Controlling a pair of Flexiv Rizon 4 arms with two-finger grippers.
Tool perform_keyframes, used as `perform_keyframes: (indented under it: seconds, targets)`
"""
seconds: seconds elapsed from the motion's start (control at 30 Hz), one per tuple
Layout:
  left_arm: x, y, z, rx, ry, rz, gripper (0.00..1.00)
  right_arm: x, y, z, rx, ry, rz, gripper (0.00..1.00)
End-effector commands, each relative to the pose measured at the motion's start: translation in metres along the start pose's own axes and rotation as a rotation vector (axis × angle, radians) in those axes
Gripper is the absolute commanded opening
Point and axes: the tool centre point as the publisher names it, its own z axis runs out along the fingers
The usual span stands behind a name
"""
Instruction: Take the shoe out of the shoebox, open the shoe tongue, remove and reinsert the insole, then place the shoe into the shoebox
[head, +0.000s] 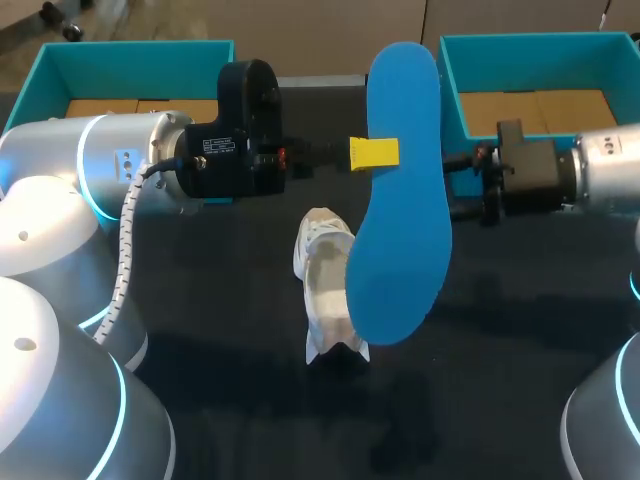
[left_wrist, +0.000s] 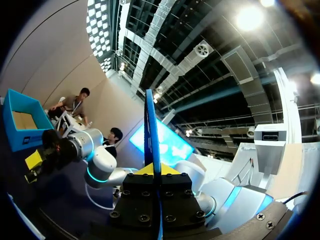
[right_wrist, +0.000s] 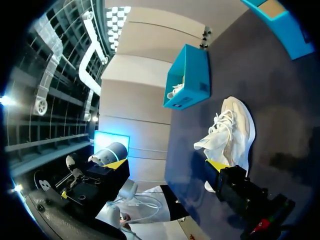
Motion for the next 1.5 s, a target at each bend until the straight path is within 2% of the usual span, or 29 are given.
perform_keyframes:
  seconds: [0.03, 0.57, 0.87, 0.93, 1.1, 1.17, 1.27, 1.43, 1.5]
  targets:
    - [0.004, 0.002, 0.006, 0.012, -0.008, 0.000, 0.00, 0.000, 0.001, 0.002, 0.000, -0.001, 0.000, 1.00]
    - [0.004, 0.002, 0.006, 0.012, -0.008, 0.000, 0.00, 0.000, 0.001, 0.002, 0.000, -0.001, 0.000, 1.00]
    - [0.000, 0.010, -0.021, -0.186, 0.006, 0.209, 0.00, 0.000, 0.001, 0.002, 0.000, -0.001, 0.000, 1.00]
    - [-0.001, 0.012, -0.026, -0.175, 0.024, 0.227, 0.00, 0.000, 0.001, 0.002, 0.000, -0.001, 0.000, 1.00]
    - [-0.006, 0.016, -0.043, -0.254, 0.020, 0.430, 0.00, 0.000, 0.001, 0.002, 0.000, -0.001, 0.000, 1.00]
    - [-0.008, 0.018, -0.047, -0.313, -0.004, 0.523, 0.00, 0.000, 0.001, 0.002, 0.000, -0.001, 0.000, 1.00]
    - [-0.011, 0.019, -0.052, -0.356, -0.060, 0.673, 0.00, 0.000, 0.001, 0.002, 0.000, -0.001, 0.000, 1.00]
    - [-0.018, 0.022, -0.063, -0.396, -0.104, 0.908, 0.00, 0.000, 0.001, 0.002, 0.000, -0.001, 0.000, 1.00]
    - [-0.021, 0.023, -0.066, -0.368, -0.112, 0.946, 0.00, 0.000, 0.001, 0.002, 0.000, -0.001, 0.000, 1.00]
